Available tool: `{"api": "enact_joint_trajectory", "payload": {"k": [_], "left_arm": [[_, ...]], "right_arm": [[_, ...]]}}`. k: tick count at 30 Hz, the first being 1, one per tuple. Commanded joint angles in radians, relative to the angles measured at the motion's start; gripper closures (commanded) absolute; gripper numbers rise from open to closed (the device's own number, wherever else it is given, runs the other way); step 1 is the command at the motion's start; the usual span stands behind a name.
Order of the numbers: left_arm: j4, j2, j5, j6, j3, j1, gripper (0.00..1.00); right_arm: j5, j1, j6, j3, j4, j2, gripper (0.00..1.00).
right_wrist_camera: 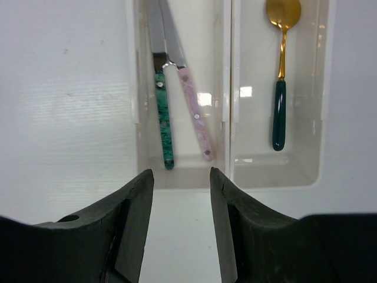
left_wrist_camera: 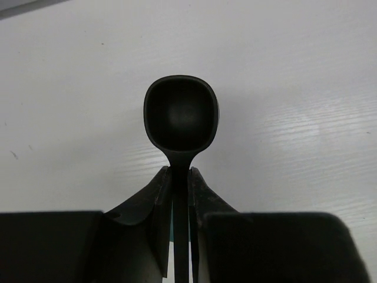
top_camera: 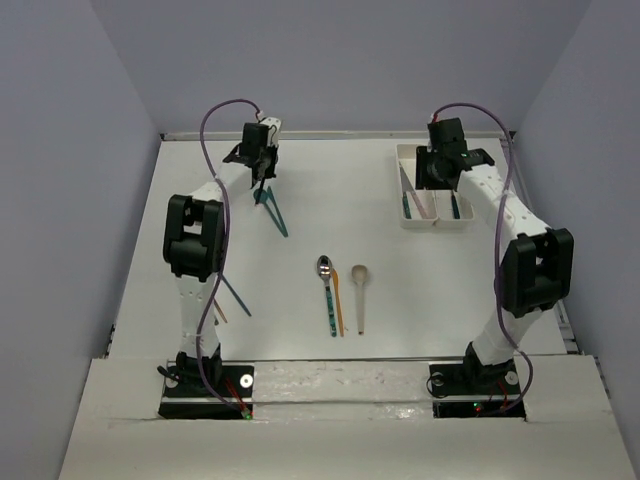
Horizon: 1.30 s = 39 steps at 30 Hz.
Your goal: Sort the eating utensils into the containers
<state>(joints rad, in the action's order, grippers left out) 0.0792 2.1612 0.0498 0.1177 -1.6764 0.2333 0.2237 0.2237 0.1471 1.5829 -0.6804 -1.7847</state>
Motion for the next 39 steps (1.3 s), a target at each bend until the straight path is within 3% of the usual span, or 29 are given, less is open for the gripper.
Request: {"api": "enact_joint_trajectory", "payload": {"k": [1, 6, 9, 13, 21, 26, 32, 39], "left_arm": [[-0.039, -0.153, -0.045, -0.047, 0.000, -0.017, 1.00], [-0.030, -0.204, -0.119, -0.078, 0.004, -0.022, 1.00], [-0.030, -0.242, -0.165, -0.111, 0.021, -0.023, 1.00], [-0.030, -0.340, -0.217, -0.173, 0.040, -0.022, 1.00], [-0.048, -0.491, -0.254, -0.222, 0.124, -0.022, 1.00], [-0.071, -0.544, -0.263, -0.250, 0.182, -0.022, 1.00], [-0.122, -0.597, -0.268, -0.274, 0.228, -0.022, 1.00], [-0.148, -0.620, -0.286, -0.309, 0.273, -0.022, 1.00]], "right_arm": [[-0.121, 0.005, 0.022, -0.060, 0.180, 0.146, 0.51], [-0.288, 0.005, 0.069, -0.150, 0.321, 0.267, 0.52], [-0.473, 0.005, 0.133, -0.227, 0.465, 0.330, 0.51], [-0.523, 0.118, 0.180, -0.279, 0.669, 0.364, 0.48], [-0.517, 0.322, 0.253, -0.120, 0.855, 0.131, 0.39], [-0.544, 0.414, 0.327, 0.006, 0.946, -0.028, 0.39], [-0.558, 0.456, 0.381, 0.032, 1.087, -0.139, 0.41], [-0.589, 0.467, 0.463, 0.127, 1.092, -0.269, 0.46]]}}
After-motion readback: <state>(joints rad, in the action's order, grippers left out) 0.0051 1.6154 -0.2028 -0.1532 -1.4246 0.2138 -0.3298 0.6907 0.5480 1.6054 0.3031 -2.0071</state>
